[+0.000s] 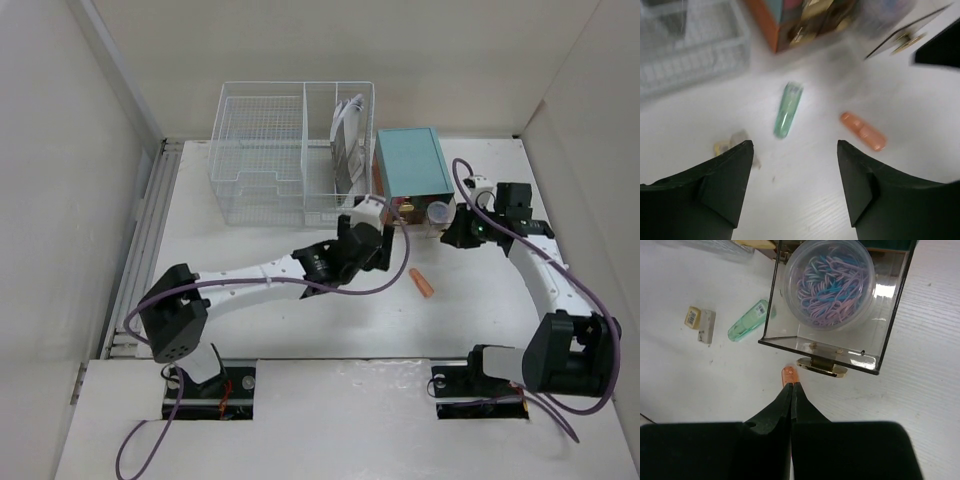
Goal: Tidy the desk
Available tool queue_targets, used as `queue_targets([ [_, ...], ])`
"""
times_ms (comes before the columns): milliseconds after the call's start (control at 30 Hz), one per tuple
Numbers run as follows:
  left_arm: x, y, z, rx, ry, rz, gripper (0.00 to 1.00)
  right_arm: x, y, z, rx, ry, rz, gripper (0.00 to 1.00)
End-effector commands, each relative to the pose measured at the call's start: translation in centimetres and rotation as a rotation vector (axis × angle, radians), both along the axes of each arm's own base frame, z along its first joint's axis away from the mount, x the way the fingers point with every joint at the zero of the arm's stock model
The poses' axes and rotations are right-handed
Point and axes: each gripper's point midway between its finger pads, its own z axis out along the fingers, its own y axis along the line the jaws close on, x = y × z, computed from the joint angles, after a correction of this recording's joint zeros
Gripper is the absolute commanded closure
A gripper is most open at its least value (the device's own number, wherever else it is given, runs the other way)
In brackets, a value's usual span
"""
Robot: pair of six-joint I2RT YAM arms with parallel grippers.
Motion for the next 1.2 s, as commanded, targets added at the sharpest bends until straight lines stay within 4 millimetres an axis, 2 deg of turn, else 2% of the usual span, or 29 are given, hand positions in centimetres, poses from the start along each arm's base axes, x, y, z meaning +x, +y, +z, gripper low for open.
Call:
queue_targets([
  [0,-0.2,3.0,-4.7,0.058,0.056,0.118,0.33,1.0,0.5,1.9,0.014,-0.054,0.046,1.0],
  [67,-0.2,3.8,-5.3,0.032,0.07,0.176,0.25,1.4,0.3,0.8,0.016,-0.023,0.033,1.0],
  [133,-0.3,4.5,-7.0,0.042,0.089,0.21,0.21,2.4,0.1,0.3,0.018,-0.015,0.016,1.0],
  [167,-0.3,4.5,-7.7,0.05,0.092,0.211,0.19,2.8,0.1,0.9,0.021,-0.031,0.01,1.0],
  [200,-0.3,4.8,-8.0,0.041,0.1,0.233,0.18,3.1,0.1,0.2,0.028,-0.009,0.004,1.0],
  [233,-0.4,4.9,-8.8,0.045,0.11,0.239,0.18,3.9,-0.1,0.5,0.025,-0.025,-0.008,1.0],
  [400,-0.5,5.0,-10.3,0.038,0.127,0.252,0.16,6.5,-0.2,0.7,0.049,-0.038,-0.035,1.0],
  [433,-0.5,5.0,-10.9,0.052,0.132,0.253,0.16,6.8,-0.2,0.0,0.058,-0.011,-0.043,1.0],
  [500,-0.5,5.3,-12.3,0.094,0.141,0.262,0.16,7.9,-0.2,0.0,0.064,-0.031,-0.05,1.0],
  [533,-0.4,5.3,-12.1,0.089,0.139,0.274,0.16,8.4,-0.2,-0.1,0.07,-0.03,-0.056,1.0],
  [633,-0.5,5.5,-13.1,0.104,0.159,0.287,0.16,9.6,-0.5,0.0,0.067,-0.053,-0.067,1.0],
  [667,-0.4,5.6,-13.1,0.106,0.152,0.296,0.16,9.7,-0.4,-0.5,0.075,-0.035,-0.074,1.0],
  [800,-0.6,6.0,-13.7,0.1,0.168,0.311,0.19,11.2,-0.5,0.1,0.085,-0.086,-0.085,1.0],
  [1033,-0.8,6.3,-14.8,0.118,0.182,0.319,0.24,12.3,-1.0,0.4,0.071,-0.125,-0.11,1.0],
  [1167,-0.7,6.1,-15.3,0.13,0.186,0.32,0.25,12.2,-0.9,0.2,0.077,-0.13,-0.115,1.0],
])
